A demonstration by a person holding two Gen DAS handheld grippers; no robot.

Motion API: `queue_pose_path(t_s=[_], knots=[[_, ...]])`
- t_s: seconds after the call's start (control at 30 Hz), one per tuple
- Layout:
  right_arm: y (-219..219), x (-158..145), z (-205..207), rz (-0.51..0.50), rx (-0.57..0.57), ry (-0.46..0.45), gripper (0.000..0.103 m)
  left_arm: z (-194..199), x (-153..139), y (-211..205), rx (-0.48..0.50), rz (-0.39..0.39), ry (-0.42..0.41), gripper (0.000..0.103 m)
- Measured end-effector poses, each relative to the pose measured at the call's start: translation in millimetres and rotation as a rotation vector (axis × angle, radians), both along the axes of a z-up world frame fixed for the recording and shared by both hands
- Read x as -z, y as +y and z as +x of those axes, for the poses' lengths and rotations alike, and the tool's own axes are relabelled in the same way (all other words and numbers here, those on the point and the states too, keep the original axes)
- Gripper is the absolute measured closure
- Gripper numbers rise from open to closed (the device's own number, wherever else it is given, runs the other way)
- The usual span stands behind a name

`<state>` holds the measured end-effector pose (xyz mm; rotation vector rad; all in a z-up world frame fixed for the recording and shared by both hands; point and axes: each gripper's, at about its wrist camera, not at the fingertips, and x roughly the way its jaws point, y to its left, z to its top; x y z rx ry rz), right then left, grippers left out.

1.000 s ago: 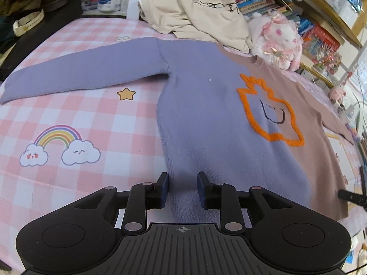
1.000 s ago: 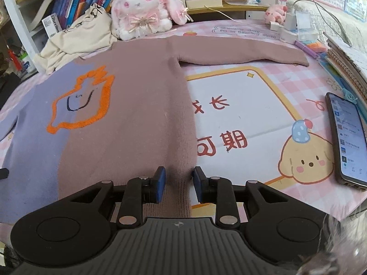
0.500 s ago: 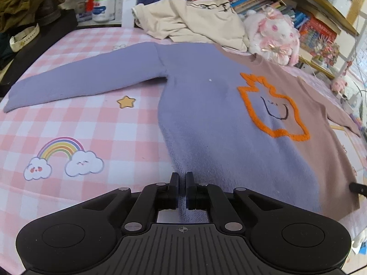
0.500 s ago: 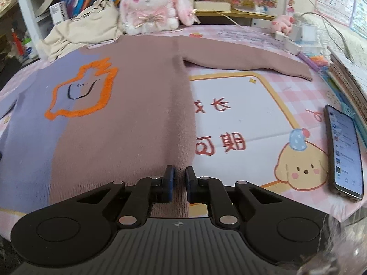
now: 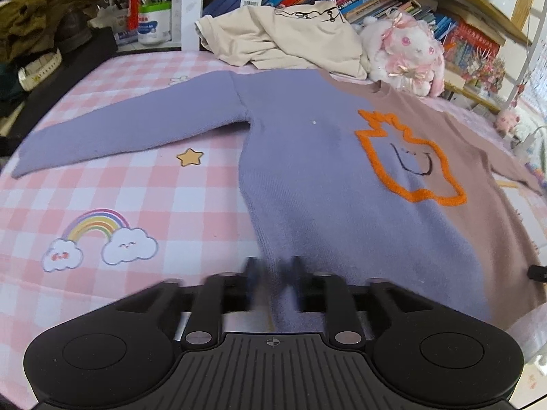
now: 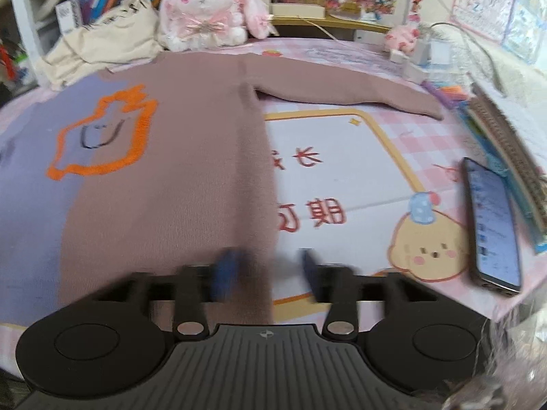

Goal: Fold clothes

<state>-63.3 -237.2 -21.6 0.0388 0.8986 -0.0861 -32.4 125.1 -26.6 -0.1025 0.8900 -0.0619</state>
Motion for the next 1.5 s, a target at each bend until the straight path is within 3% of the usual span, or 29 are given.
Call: queue_pose_path(t_s=[0.07, 0.1, 0.13, 0.3, 0.93, 1.23, 1.5], knots=[[0.1, -3.2, -3.2, 0.006, 0.015, -0.008, 0.039, -3.1, -2.9, -1.8, -0.004, 0.029, -0.008, 0.044], [0.2, -5.1, -5.1, 0.012, 0.021, -0.014, 0.030, -5.7, -4.8, -2.3, -0.002, 0.034, -0.018, 0.041], [0.9, -7.4, -7.1, 0.017, 0.025, -0.023, 0.027, -7.6, -6.2, -2.1, 0.001, 0.033, -0.025, 0.041], [8.2, -17.2, -14.8, 0.045, 0.016, -0.054, 0.024, -15.9, -14.3, -7.1, 0.003, 0.041, -0.057, 0.023], [7.6, -21.2, -15.6, -0.018, -0.090, -0.109, 0.009, -32.7, -32.8, -52.5, -0.011, 0.106, -0.116, 0.018], [-9.9, -24.5, -22.3, -0.068, -0.135, -0.125, 0.005, -43.8, -32.5, -87.2, 0.009, 0.113, -0.099, 0.018], [-17.9, -22.0, -31.5, -0.072, -0.177, -0.127, 0.004, -56.2, -33.3, -97.1, -0.033, 0.123, -0.090, 0.018]])
